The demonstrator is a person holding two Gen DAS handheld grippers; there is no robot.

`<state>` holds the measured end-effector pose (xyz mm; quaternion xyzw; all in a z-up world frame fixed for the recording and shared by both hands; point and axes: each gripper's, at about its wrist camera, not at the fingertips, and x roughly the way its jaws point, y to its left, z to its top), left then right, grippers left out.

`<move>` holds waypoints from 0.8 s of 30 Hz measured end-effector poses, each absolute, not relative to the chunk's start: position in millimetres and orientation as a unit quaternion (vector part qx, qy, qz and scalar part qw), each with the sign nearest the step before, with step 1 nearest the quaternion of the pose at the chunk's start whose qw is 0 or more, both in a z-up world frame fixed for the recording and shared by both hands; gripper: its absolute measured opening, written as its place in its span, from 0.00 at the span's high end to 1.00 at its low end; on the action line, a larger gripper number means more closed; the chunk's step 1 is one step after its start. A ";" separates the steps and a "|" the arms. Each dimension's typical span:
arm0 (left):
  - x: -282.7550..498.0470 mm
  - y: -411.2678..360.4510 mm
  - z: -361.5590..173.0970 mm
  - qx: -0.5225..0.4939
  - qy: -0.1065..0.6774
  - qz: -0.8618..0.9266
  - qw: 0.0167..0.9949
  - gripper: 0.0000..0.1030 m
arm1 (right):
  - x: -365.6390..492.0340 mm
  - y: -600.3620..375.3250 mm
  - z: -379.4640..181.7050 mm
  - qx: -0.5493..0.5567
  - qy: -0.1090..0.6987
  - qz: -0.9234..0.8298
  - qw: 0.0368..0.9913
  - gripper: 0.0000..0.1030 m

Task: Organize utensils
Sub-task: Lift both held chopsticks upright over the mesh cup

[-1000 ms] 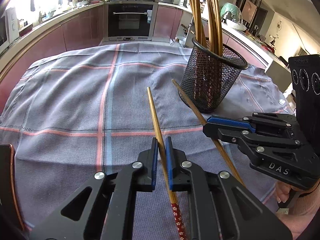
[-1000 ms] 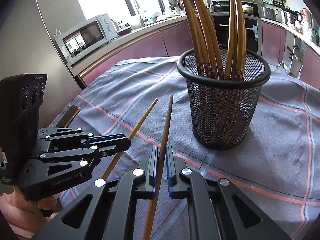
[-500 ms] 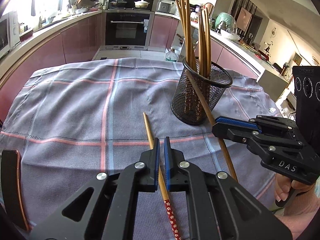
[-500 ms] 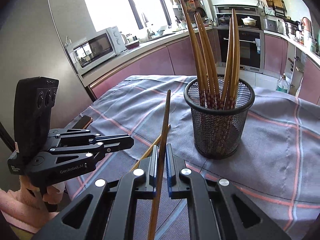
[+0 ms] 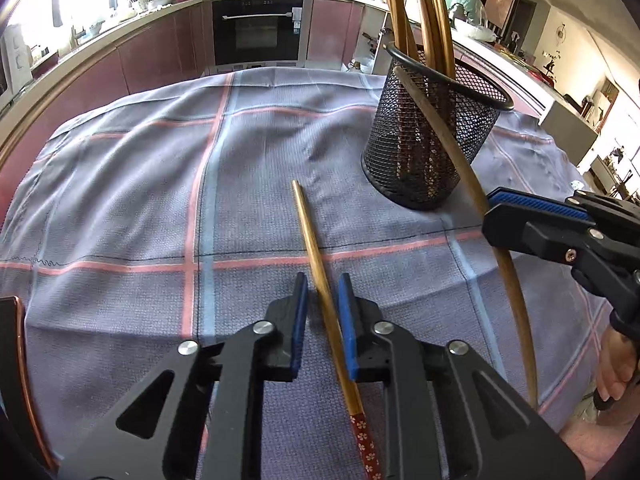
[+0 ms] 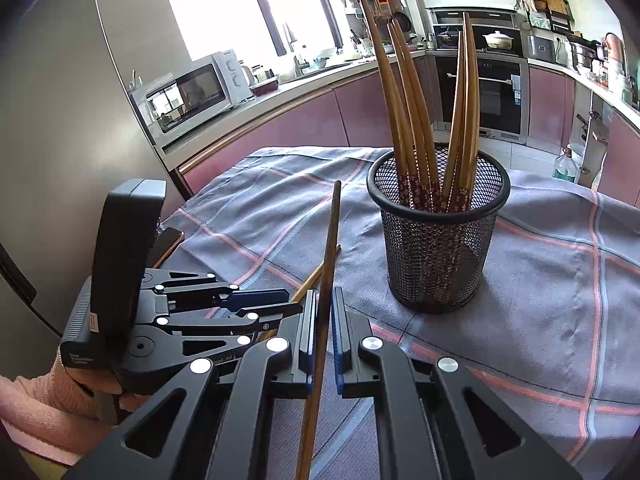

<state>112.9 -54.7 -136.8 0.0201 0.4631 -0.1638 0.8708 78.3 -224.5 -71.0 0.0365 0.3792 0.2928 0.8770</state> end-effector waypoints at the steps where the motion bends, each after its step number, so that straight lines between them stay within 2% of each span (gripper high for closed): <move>1: 113.2 -55.1 -137.0 0.019 0.463 -0.164 0.871 0.90 | 78.3 -224.4 -71.0 0.036 0.379 0.293 0.877 0.94; 11: 110.6 -52.0 -128.0 0.003 0.451 -0.149 0.880 0.93 | 76.7 -227.7 -68.2 0.037 0.374 0.293 0.879 0.94; 24: 95.9 -39.5 -87.4 -0.038 0.413 -0.182 0.892 0.93 | 70.0 -237.3 -52.8 0.042 0.347 0.291 0.890 0.94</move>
